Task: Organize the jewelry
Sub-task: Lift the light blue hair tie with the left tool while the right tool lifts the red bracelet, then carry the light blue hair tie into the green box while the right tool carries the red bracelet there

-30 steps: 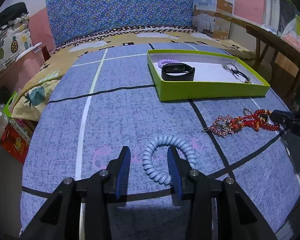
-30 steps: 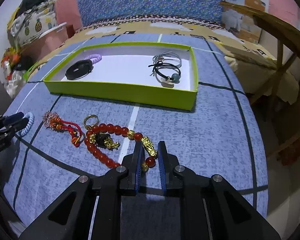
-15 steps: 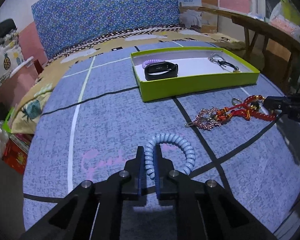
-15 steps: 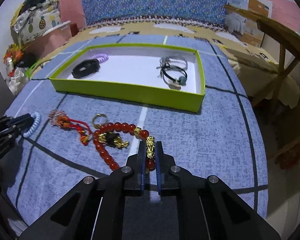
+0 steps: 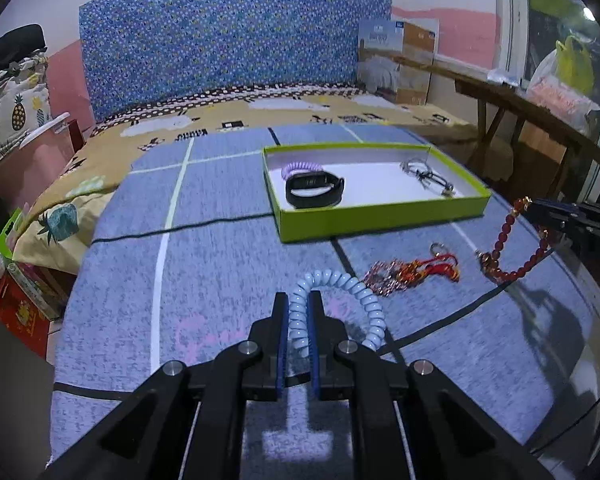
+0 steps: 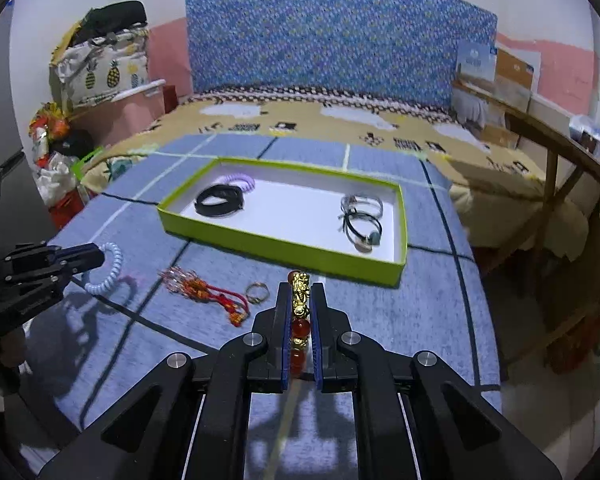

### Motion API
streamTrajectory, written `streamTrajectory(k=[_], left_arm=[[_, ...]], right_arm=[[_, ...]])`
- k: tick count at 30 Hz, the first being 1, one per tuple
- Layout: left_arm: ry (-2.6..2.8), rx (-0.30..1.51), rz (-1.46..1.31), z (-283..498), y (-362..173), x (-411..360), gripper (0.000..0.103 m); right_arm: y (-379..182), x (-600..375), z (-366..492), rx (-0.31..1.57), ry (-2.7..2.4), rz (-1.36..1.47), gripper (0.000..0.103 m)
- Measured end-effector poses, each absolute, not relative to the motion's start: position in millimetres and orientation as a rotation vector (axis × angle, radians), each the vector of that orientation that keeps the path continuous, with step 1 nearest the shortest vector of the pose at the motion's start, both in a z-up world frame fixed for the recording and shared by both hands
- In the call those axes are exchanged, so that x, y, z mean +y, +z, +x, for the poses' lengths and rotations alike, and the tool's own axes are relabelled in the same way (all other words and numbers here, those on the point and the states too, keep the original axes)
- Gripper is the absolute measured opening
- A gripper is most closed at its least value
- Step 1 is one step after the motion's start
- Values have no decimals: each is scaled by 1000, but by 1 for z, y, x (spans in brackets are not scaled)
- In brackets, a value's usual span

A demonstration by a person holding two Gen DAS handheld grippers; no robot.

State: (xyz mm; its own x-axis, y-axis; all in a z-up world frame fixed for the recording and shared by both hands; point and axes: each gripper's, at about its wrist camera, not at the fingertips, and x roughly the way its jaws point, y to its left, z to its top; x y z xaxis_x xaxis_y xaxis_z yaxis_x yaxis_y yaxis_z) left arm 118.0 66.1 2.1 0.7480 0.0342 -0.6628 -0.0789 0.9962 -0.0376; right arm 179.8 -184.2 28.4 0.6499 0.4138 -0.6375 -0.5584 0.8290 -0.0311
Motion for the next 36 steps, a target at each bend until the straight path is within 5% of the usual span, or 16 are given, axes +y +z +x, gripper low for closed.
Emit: streamTrajectory(k=[36], left_arm=[[-5,624,-60,147,50,44,9]], right_arm=[[62,-189,199,569,597,-149,8]])
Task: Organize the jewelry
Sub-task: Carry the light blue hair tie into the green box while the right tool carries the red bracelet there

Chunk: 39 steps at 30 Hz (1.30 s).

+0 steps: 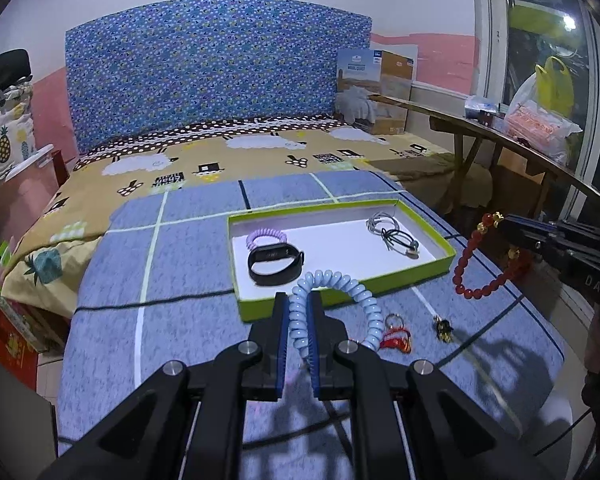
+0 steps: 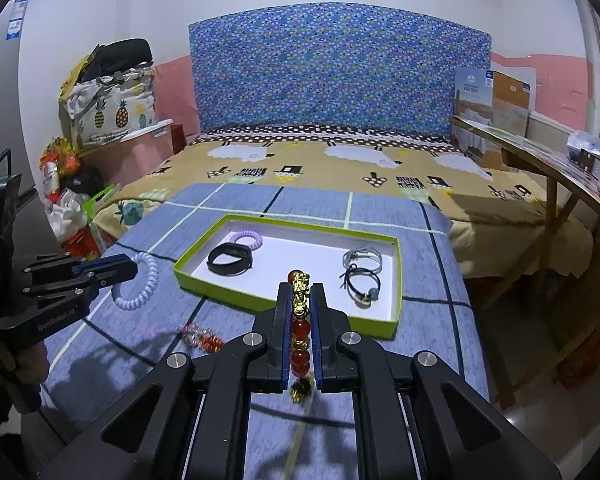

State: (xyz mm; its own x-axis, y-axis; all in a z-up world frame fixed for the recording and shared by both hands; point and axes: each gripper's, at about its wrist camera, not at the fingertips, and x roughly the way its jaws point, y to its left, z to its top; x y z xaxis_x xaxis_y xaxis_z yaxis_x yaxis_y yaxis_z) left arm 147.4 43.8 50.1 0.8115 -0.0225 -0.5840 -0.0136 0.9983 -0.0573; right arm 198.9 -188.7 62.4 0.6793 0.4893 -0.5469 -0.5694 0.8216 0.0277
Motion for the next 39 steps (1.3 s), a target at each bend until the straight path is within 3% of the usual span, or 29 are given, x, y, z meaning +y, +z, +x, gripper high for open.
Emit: streamTrajectory(k=[22,39], left_arm=[[-6,657,-42,260,46,52,9],[-4,811,-30,323,-3,47,10]], right_arm=[[45,-157,298,625,611,-144,8],[-17,-158,371,780,551,-143,8]])
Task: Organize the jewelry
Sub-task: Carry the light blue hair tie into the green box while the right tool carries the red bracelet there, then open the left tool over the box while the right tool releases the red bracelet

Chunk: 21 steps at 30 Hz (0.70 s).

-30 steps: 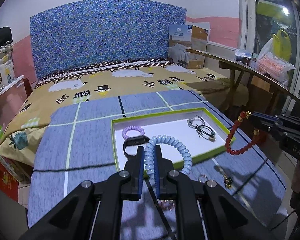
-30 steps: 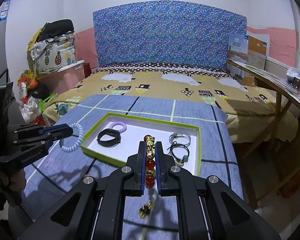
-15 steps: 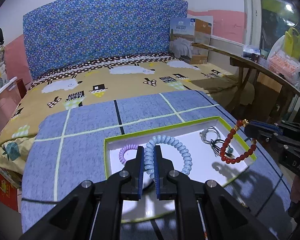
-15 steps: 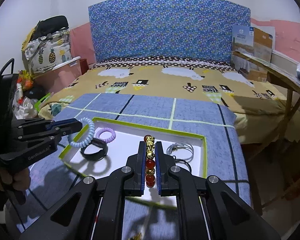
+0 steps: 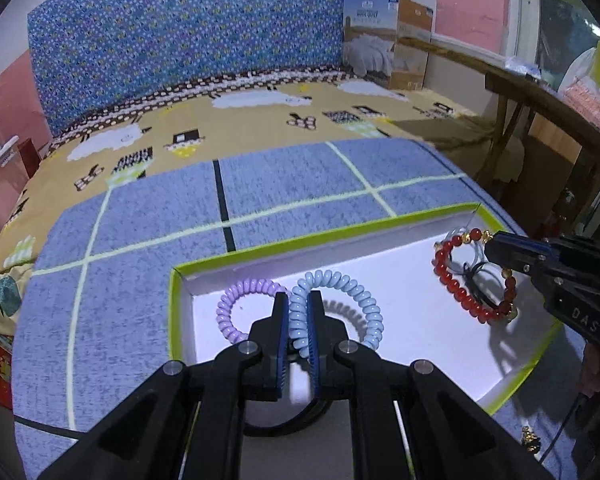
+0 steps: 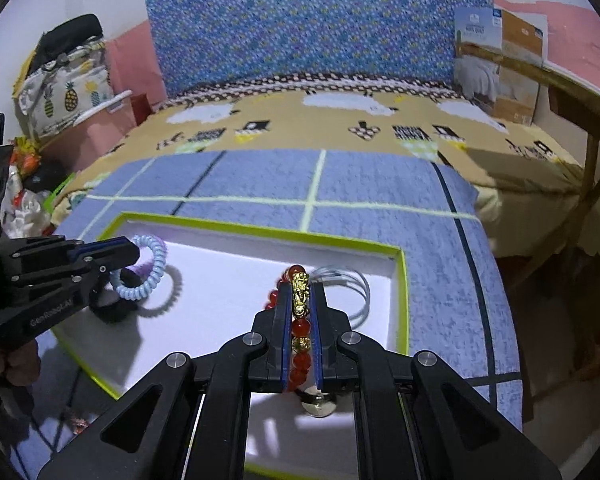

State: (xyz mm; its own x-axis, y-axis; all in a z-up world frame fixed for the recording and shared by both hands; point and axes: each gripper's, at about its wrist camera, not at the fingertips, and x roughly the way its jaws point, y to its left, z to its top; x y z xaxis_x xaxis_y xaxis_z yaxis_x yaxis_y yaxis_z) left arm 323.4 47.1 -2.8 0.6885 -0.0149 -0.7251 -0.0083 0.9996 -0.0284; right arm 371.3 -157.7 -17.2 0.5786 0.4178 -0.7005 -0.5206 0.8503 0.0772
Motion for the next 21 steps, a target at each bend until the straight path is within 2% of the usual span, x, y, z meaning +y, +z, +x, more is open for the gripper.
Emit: streamTrajectory(k=[8,11,21], left_arm=[[-13,826,-39,327,-10,45,13],[-8,818,-39,324,-11,45,16],[-3,766,-49,297,6,47,20]], right_arm=[[-24,-159,368,785,523,-195,9],[-21,-159,364,766,518,-206,14],[8,-169,326,681,489,-195,14]])
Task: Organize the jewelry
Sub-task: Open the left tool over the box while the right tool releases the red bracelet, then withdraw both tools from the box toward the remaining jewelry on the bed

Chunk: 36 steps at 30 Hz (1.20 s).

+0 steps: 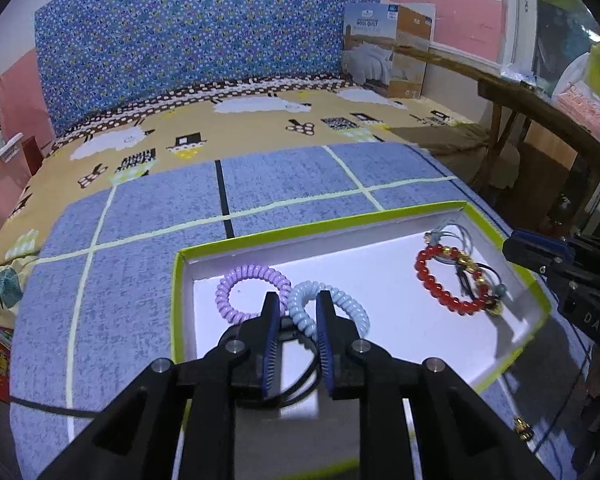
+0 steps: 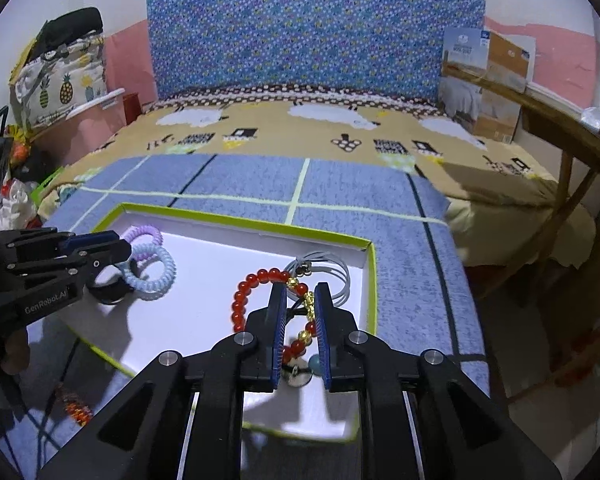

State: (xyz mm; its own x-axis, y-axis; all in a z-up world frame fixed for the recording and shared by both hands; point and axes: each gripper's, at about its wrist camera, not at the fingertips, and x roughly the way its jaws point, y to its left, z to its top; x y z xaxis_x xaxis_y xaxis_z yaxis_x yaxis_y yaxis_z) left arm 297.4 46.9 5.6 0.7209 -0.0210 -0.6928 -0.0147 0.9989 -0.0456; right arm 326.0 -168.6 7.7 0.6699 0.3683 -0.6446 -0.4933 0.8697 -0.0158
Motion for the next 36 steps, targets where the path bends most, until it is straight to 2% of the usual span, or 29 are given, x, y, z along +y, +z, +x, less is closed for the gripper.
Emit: streamTrajectory(k=[13,36], left_arm=[[-16,653,-87,221,44,42,20],[-34,599,-70,127,55,23,21]], right_arm=[[41,-180,250,596,501,-192,14],[56,-200,163,550,511,-169,15]])
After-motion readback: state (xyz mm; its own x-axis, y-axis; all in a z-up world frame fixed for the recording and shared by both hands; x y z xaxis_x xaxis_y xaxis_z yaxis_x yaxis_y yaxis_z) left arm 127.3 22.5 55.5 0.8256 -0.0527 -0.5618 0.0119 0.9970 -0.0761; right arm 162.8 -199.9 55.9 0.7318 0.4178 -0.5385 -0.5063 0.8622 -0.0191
